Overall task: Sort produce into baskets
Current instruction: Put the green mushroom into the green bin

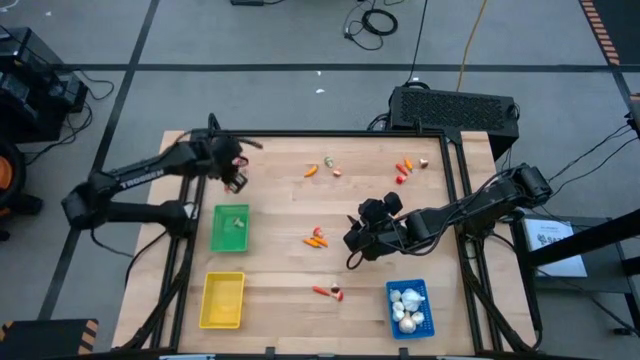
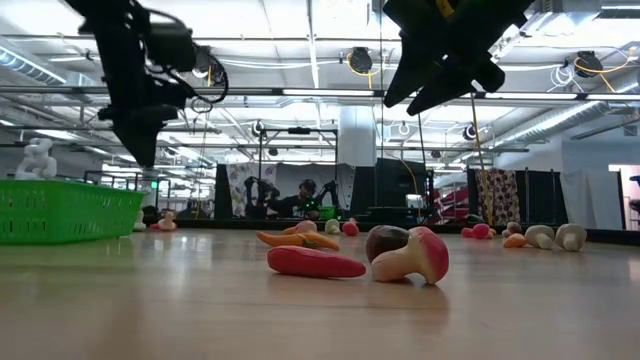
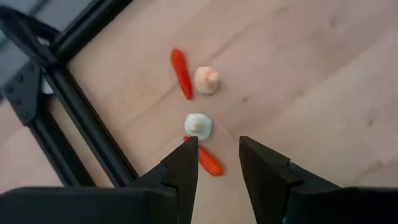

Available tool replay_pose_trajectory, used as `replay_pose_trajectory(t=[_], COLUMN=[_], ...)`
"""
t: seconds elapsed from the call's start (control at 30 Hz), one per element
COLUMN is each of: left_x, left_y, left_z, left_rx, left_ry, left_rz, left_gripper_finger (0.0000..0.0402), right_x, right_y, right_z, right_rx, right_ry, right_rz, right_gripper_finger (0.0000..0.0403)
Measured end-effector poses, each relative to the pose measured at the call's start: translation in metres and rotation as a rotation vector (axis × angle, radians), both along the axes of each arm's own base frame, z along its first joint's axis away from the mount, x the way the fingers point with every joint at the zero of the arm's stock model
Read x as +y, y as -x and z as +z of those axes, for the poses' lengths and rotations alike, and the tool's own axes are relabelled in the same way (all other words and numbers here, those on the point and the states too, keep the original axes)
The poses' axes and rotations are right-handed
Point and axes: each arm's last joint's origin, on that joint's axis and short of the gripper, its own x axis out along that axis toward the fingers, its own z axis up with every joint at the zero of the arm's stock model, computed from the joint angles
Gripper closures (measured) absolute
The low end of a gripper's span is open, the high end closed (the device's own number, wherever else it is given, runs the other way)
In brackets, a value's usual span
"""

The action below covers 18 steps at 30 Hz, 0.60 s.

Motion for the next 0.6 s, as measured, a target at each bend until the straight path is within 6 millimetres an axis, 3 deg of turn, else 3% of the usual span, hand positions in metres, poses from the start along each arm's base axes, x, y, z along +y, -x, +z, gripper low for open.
replay_pose_trajectory(t=[0.27,0.6], left_x=[0.041,0.052], left_y=[0.007,0.0], left_z=[-0.028,-0.052], left_rx=[0.107,0.174], left_ry=[0.107,0.194], left_rz=[0.085,0.036], left_gripper_finger=[0.0277,0.0277], right_x=[0.0,0.0], right_y=[0.0,0.0], right_z=[0.0,0.0], right_rx=[0.001,0.003], right_ry=[0.003,0.007], right_rz=[0.0,0.001], right_gripper_finger=[0.0188,0.0188])
